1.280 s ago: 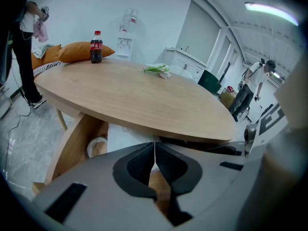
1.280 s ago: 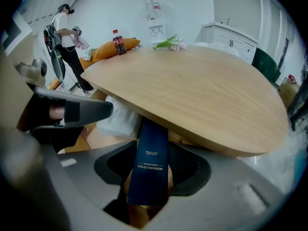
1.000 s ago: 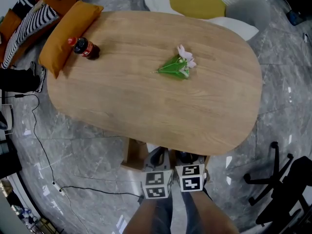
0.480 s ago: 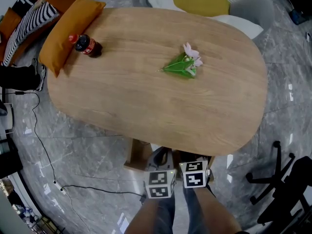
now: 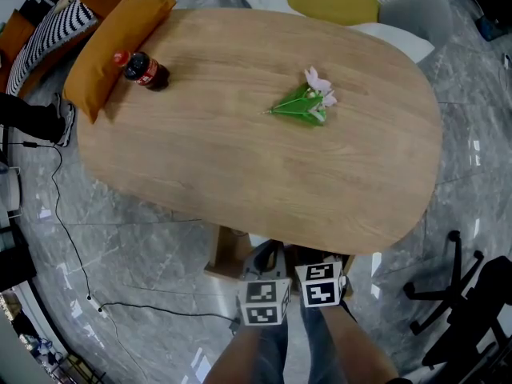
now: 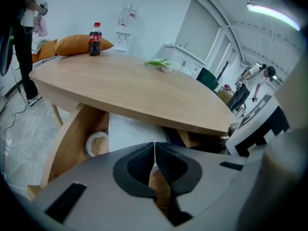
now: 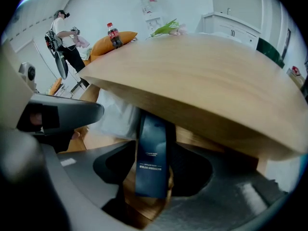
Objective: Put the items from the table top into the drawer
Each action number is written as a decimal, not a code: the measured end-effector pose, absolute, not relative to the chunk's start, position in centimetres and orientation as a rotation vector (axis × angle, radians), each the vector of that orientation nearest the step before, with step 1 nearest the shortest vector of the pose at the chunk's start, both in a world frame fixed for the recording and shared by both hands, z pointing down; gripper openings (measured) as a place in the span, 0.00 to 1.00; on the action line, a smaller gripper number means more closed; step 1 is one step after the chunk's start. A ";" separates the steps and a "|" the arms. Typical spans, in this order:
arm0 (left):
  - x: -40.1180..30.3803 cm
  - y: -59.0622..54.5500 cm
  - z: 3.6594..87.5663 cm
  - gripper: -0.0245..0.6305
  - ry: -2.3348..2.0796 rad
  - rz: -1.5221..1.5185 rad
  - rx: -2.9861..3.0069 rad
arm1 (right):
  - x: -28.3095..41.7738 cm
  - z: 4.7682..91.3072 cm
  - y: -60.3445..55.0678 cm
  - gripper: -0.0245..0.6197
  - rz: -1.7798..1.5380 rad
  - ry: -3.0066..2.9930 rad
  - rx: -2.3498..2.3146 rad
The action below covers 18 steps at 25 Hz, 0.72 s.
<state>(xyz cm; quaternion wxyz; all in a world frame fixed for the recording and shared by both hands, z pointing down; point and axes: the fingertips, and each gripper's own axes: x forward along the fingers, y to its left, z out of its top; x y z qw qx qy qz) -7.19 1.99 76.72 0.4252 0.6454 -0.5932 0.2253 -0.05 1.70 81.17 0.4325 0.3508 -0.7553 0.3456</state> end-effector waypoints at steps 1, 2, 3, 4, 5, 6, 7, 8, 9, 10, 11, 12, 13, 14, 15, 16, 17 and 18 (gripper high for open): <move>-7.2 2.0 76.8 0.06 -1.483 0.564 1.612 | -0.2 81.2 1.8 0.38 0.865 -1.885 0.869; -7.2 2.0 76.8 0.06 -1.482 0.565 1.611 | -0.3 81.2 1.9 0.40 0.864 -1.888 0.861; -7.2 2.0 76.8 0.06 -1.481 0.565 1.610 | -0.3 81.2 1.9 0.42 0.858 -1.892 0.851; -7.2 2.0 76.8 0.06 -1.481 0.564 1.610 | -0.4 81.1 2.0 0.43 0.853 -1.894 0.842; -7.2 2.0 76.7 0.06 -1.480 0.565 1.610 | -0.4 81.1 2.0 0.43 0.856 -1.894 0.835; -7.2 2.0 76.7 0.06 -1.479 0.565 1.610 | -0.4 81.1 2.0 0.43 0.869 -1.893 0.833; -7.2 2.0 76.7 0.06 -1.478 0.565 1.609 | -0.5 81.0 2.1 0.44 0.887 -1.890 0.835; -7.2 2.0 76.7 0.06 -1.477 0.565 1.609 | -0.5 80.9 2.1 0.47 0.906 -1.887 0.841; -7.2 2.0 76.6 0.06 -1.477 0.565 1.609 | -0.5 80.8 2.1 0.49 0.919 -1.887 0.848; -7.2 2.0 76.5 0.06 -1.477 0.565 1.609 | -0.5 80.6 2.1 0.49 0.923 -1.889 0.851; -7.2 1.9 76.4 0.06 -1.476 0.566 1.609 | -0.5 80.4 2.2 0.49 0.919 -1.893 0.850; -7.2 1.9 76.3 0.06 -1.475 0.568 1.609 | -0.5 80.2 2.3 0.49 0.913 -1.898 0.844; -7.1 2.0 76.1 0.06 -1.472 0.568 1.609 | -0.5 80.0 2.5 0.49 0.911 -1.901 0.835; -7.1 2.0 75.9 0.06 -1.469 0.567 1.610 | -0.5 79.7 2.7 0.49 0.913 -1.903 0.827; -7.1 1.9 75.6 0.06 -1.469 0.564 1.612 | -0.5 79.5 2.9 0.49 0.920 -1.903 0.820; -7.1 1.9 75.2 0.06 -1.470 0.561 1.614 | -0.5 79.3 3.0 0.49 0.929 -1.903 0.815; -7.2 1.8 74.9 0.06 -1.472 0.559 1.616 | -0.4 79.1 3.2 0.49 0.938 -1.902 0.811; -7.3 1.7 74.6 0.06 -1.474 0.558 1.618 | -0.3 78.8 3.4 0.49 0.951 -1.901 0.806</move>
